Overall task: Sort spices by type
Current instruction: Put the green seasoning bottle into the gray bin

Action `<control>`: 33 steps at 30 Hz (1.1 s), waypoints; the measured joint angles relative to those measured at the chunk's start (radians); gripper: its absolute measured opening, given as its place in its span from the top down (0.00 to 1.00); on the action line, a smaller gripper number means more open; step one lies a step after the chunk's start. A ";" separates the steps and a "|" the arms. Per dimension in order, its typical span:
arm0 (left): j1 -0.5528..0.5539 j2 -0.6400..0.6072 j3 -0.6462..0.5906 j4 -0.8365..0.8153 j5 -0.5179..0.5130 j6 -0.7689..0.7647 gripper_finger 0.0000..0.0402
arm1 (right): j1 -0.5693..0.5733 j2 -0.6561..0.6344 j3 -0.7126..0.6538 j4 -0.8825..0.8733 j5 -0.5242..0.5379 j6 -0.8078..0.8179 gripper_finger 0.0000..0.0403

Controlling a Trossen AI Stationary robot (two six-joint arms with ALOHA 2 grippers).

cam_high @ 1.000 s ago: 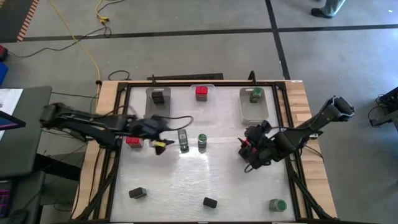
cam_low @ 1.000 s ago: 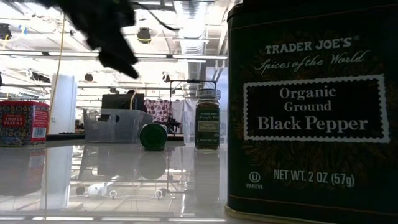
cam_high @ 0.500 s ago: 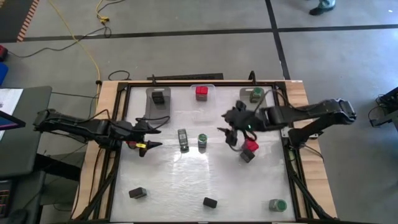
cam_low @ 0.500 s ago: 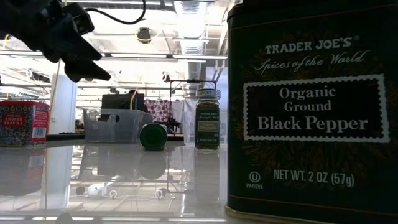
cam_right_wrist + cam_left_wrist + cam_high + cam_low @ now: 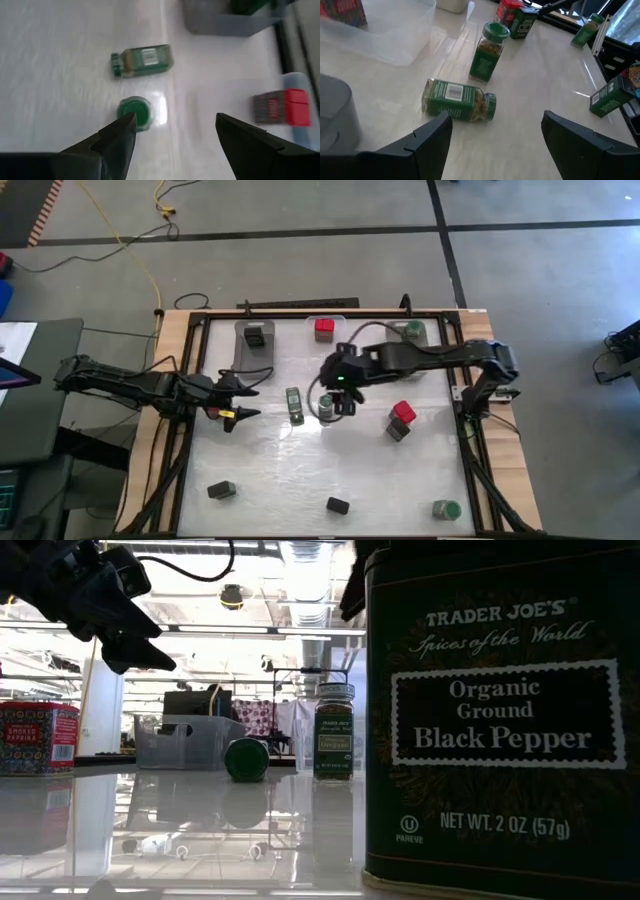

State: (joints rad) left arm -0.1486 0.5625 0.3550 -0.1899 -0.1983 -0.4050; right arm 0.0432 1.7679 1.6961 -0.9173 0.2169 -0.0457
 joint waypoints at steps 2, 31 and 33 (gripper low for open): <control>0.000 0.000 0.000 -0.006 0.003 -0.018 0.27 | -0.001 0.060 0.061 -0.040 -0.043 -0.016 0.26; 0.000 0.000 0.000 -0.067 0.005 -0.075 0.27 | -0.035 0.316 0.116 -0.139 -0.114 0.100 0.26; 0.000 0.000 0.000 -0.067 0.005 -0.074 0.27 | -0.040 0.316 0.097 -0.135 -0.114 0.100 0.26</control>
State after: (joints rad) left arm -0.1490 0.5627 0.3550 -0.2573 -0.1936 -0.4794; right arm 0.0032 2.0842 1.7931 -1.0527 0.1024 0.0544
